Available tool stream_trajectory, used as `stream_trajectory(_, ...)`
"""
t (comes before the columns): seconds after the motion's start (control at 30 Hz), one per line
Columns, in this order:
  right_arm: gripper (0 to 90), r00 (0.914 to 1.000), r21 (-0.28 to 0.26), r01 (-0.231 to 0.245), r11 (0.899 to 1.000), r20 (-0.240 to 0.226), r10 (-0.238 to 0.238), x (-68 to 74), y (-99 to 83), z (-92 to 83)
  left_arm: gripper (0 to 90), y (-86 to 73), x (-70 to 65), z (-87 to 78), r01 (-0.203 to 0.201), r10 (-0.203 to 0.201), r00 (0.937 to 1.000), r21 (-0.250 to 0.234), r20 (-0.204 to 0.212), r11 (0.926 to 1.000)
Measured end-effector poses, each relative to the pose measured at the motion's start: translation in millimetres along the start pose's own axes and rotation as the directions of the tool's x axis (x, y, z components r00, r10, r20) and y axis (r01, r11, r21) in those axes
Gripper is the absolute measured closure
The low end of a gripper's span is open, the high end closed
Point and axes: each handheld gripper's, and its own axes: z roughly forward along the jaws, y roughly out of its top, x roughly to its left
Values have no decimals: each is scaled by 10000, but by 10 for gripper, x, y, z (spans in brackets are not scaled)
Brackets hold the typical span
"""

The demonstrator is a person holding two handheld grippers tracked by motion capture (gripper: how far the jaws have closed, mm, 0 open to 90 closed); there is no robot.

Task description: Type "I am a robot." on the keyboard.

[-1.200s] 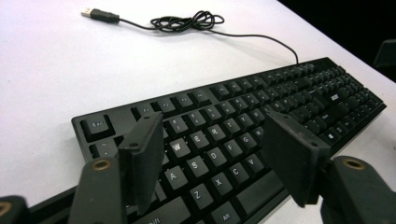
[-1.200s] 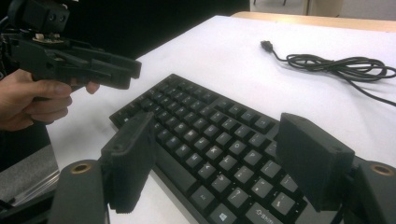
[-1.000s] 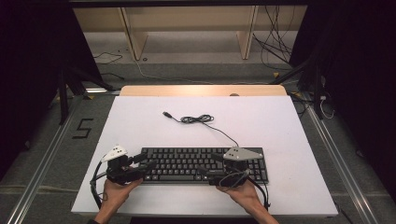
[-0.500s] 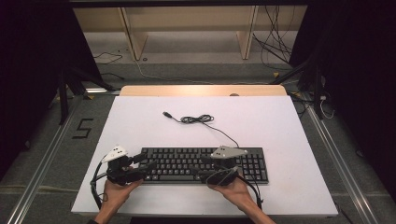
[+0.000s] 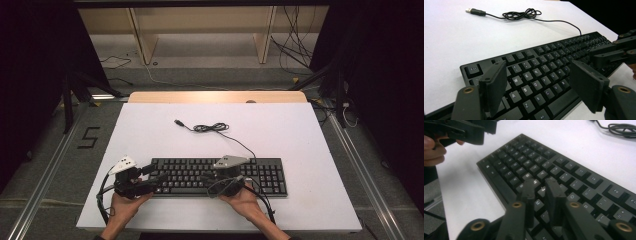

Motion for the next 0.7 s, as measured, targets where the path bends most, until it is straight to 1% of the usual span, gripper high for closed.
stream_trajectory(0.13, 867, 10000, 166, 79, 9998, 48, -80, 2, 3, 59, 293, 0, -1, -2, -31, 31, 10000, -31, 2, 10000)
stream_trajectory(0.23, 897, 9999, 340, 100, 9994, 28, -101, 3, 3, 99, 292, 0, -4, -2, -24, 24, 10000, -51, 15, 10000)
stream_trajectory(0.5, 900, 9999, 746, 72, 9972, 64, -77, 10, -7, 200, 291, 0, -9, -3, -67, 68, 10000, -56, 33, 10000)
stream_trajectory(0.57, 900, 9999, 821, 140, 9965, 84, -147, 8, -11, 221, 291, 0, -10, -4, -70, 70, 10000, -53, 18, 10000)
stream_trajectory(0.67, 900, 9999, 958, 116, 9953, 115, -128, 18, -18, 250, 291, 1, -9, -8, -100, 100, 9999, -34, 25, 9999)
stream_trajectory(0.7, 900, 9997, 993, 186, 9949, 117, -199, 18, -21, 259, 291, 0, -11, -7, -71, 71, 10000, -55, 21, 10000)
